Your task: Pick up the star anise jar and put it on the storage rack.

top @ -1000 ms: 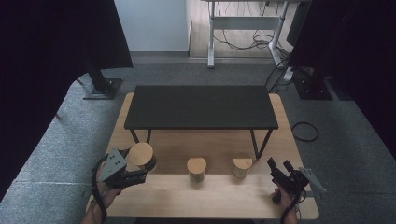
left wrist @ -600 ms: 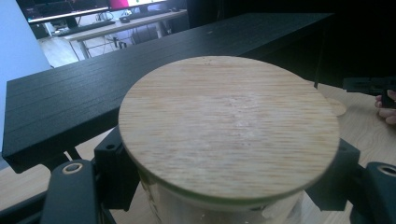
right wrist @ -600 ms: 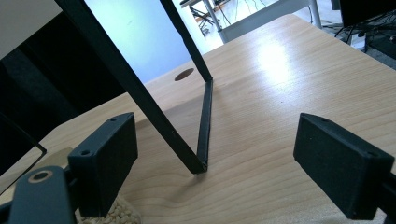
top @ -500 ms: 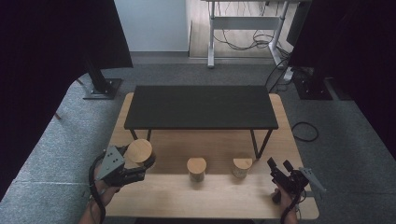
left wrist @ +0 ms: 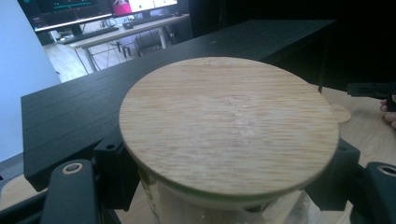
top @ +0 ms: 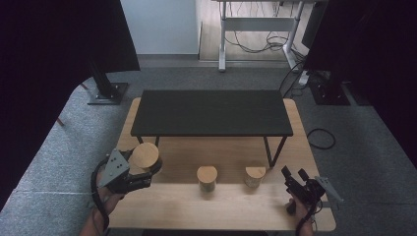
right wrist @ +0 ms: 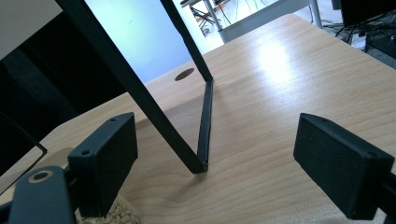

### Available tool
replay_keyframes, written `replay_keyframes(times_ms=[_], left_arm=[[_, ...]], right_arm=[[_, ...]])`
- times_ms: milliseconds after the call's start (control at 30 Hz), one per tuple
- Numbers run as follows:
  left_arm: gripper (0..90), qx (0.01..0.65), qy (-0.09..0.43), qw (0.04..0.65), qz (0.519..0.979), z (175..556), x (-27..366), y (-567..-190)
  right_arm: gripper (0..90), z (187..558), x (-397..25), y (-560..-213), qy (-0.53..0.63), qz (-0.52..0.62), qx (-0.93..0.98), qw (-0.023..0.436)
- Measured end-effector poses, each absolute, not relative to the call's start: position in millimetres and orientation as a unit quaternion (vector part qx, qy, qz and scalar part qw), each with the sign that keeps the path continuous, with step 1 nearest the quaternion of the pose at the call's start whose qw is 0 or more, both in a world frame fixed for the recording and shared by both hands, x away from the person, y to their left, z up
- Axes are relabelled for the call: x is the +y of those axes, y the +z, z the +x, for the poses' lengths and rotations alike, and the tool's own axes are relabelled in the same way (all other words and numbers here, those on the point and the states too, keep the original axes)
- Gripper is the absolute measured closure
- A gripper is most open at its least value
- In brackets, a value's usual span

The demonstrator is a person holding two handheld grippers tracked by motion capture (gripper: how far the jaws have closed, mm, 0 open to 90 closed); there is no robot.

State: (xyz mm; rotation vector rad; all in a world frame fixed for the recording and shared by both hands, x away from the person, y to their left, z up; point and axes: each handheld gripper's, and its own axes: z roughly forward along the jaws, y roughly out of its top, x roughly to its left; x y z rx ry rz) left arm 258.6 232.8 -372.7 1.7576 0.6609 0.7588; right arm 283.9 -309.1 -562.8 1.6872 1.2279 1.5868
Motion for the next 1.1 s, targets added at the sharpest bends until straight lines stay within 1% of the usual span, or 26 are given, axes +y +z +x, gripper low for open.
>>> replay_keyframes(times_ms=[1100], left_arm=[[25.0,0.271,0.330,0.528,0.734,266,232,-355]], right_arm=[[13.2,284,-309,-563,0.586,0.621,0.454,0.255]])
